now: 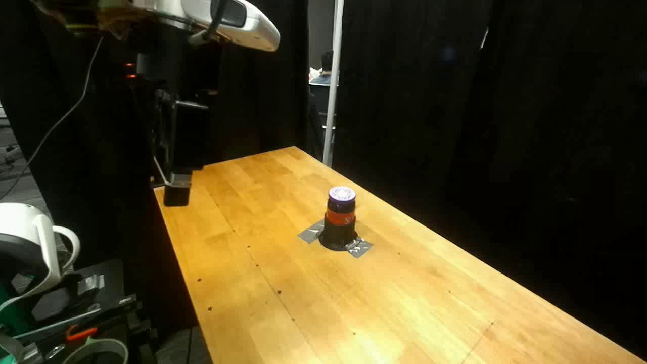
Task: Put a rubber band around the base of the cup
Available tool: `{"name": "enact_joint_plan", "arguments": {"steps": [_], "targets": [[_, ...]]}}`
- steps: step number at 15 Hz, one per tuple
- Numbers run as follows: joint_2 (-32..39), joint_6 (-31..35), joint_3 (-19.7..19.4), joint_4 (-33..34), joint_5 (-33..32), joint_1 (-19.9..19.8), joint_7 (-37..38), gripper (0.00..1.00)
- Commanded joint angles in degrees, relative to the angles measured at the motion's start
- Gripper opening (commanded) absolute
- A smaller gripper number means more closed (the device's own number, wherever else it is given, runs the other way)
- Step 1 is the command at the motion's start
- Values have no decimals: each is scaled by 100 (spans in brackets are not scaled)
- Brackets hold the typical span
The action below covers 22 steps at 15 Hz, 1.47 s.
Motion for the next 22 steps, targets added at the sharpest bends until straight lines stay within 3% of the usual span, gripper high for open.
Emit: {"name": "enact_joint_plan", "arguments": {"steps": [1,6,10,14,22], "targets": [[6,-6,-39,22,-14,46,18,100],[-4,-5,-39,36,-14,46,18,100],[797,572,-118,442,69,114,-259,100],[2042,977,-55,1332,179,194,-390,100],[4618,1488,138,3867,671,370,-604,100]]}}
